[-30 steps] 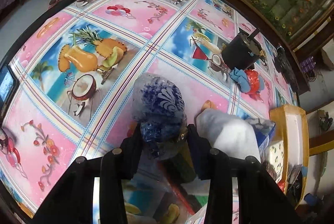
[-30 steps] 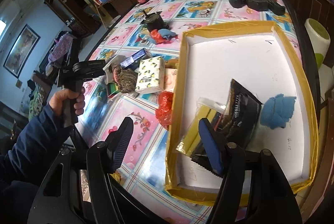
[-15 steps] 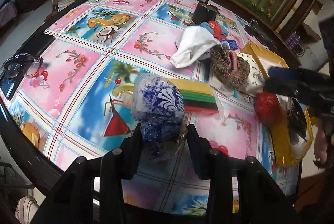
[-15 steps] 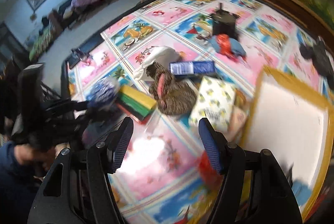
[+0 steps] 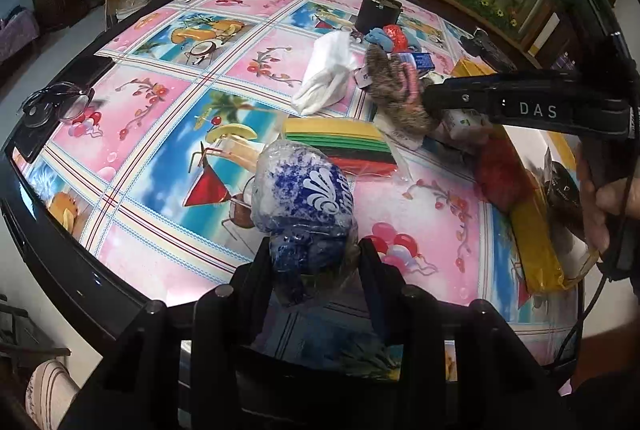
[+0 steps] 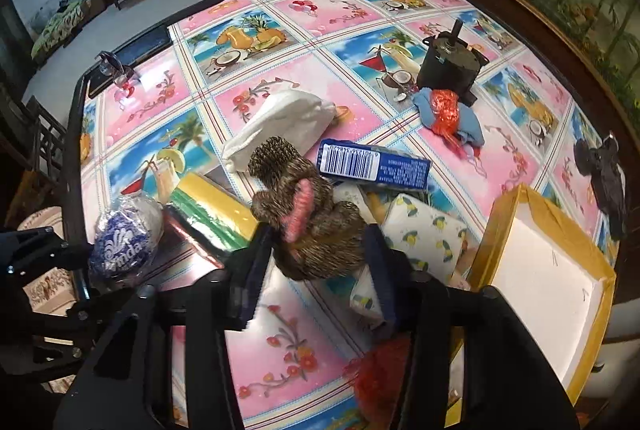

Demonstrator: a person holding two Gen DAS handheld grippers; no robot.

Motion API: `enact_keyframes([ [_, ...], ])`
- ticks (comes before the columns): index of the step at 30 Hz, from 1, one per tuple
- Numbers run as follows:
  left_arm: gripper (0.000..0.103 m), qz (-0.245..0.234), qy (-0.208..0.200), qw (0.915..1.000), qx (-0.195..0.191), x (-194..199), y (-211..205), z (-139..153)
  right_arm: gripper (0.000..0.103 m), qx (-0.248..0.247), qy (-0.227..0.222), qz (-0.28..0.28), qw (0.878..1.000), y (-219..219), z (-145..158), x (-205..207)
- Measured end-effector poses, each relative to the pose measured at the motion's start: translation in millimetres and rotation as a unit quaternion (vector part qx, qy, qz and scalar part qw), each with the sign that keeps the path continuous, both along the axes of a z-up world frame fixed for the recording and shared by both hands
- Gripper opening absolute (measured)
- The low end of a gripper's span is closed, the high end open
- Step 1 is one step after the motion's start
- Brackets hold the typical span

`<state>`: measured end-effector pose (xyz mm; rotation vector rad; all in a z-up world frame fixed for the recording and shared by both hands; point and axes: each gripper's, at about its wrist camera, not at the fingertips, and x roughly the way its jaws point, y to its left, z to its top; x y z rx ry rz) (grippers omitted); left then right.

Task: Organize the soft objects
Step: 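Carry the knitted pouch into the tray with the right gripper while the left carries the plastic bag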

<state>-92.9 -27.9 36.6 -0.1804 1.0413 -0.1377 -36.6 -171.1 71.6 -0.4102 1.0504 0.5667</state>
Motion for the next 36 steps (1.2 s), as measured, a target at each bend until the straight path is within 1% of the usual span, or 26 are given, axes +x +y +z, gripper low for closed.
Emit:
enact_keyframes([
  [1, 0.041, 0.001, -0.003, 1.0, 0.002, -1, -3, 2, 0.018, 0.007, 0.002, -0.002, 1.0, -5, 3, -4],
  [4, 0.041, -0.004, -0.012, 0.9999, 0.012, 0, -18, 9, 0.018, 0.044, 0.025, -0.004, 0.999, -21, 10, -16],
  [5, 0.041, -0.003, -0.014, 0.9998, 0.015, 1, -22, 11, 0.018, 0.048, 0.029, -0.004, 0.998, -24, 9, -20],
  [8, 0.041, 0.004, -0.004, 1.0, -0.004, 1, -32, 8, 0.018, 0.059, 0.053, 0.009, 0.997, -36, 6, -32],
  [10, 0.041, 0.007, 0.003, 1.0, -0.004, -1, -38, 5, 0.02, 0.051, 0.049, 0.023, 0.997, -42, 8, -39],
  [12, 0.041, 0.011, 0.01, 0.9999, -0.006, -5, -41, 1, 0.02, 0.038, 0.03, 0.037, 0.998, -46, 14, -43],
  [13, 0.041, 0.013, 0.013, 0.9998, -0.006, -7, -41, -1, 0.022, 0.037, 0.025, 0.042, 0.998, -46, 16, -42],
  [14, 0.041, 0.015, 0.014, 0.9998, -0.003, -9, -41, -2, 0.029, 0.039, 0.023, 0.049, 0.998, -45, 19, -41],
  [15, 0.041, 0.018, 0.014, 0.9997, -0.001, -11, -40, -2, 0.038, 0.038, 0.017, 0.055, 0.998, -42, 21, -38],
  [16, 0.041, 0.022, 0.014, 0.9997, 0.001, -13, -38, -2, 0.042, 0.037, 0.007, 0.063, 0.997, -37, 23, -36],
  [17, 0.041, 0.027, 0.014, 0.9995, 0.002, -15, -37, -2, 0.05, 0.036, -0.005, 0.076, 0.996, -31, 25, -34],
  [18, 0.041, 0.031, 0.014, 0.9994, 0.004, -18, -34, -2, 0.058, 0.025, -0.018, 0.082, 0.996, -23, 25, -31],
  [19, 0.041, 0.034, 0.015, 0.9993, 0.006, -19, -32, -2, 0.06, 0.007, -0.034, 0.084, 0.996, -15, 23, -27],
  [20, 0.041, 0.037, 0.015, 0.9992, 0.008, -22, -30, -2, 0.06, -0.009, -0.045, 0.087, 0.995, -6, 20, -21],
  [21, 0.041, 0.04, 0.015, 0.9991, 0.009, -24, -28, -2, 0.06, -0.016, -0.046, 0.091, 0.995, 0, 16, -16],
  [25, 0.041, 0.044, 0.013, 0.9989, 0.012, -29, -24, -2, 0.06, -0.021, -0.005, 0.101, 0.995, 19, -2, 6],
  [26, 0.041, 0.045, 0.013, 0.9988, 0.012, -29, -24, -3, 0.06, -0.028, 0.007, 0.095, 0.995, 22, -10, 11],
  [27, 0.041, 0.045, 0.012, 0.9988, 0.012, -28, -23, -4, 0.06, -0.038, 0.009, 0.083, 0.996, 23, -16, 14],
  [28, 0.041, 0.045, 0.011, 0.9989, 0.013, -27, -23, -4, 0.059, -0.037, 0.012, 0.073, 0.997, 21, -20, 16],
  [29, 0.041, 0.045, 0.008, 0.9989, 0.013, -27, -23, -4, 0.051, -0.025, 0.021, 0.062, 0.998, 16, -22, 17],
  [31, 0.041, 0.044, 0.006, 0.9989, 0.014, -24, -24, -5, 0.051, -0.012, 0.03, 0.048, 0.998, 9, -20, 13],
  [34, 0.041, 0.037, 0.001, 0.9992, 0.013, -18, -29, -4, 0.051, 0.009, 0.034, 0.049, 0.998, -3, -12, -6],
  [36, 0.041, 0.029, -0.001, 0.9995, 0.012, -14, -36, -2, 0.051, 0.018, 0.045, 0.048, 0.998, -10, -11, -19],
])
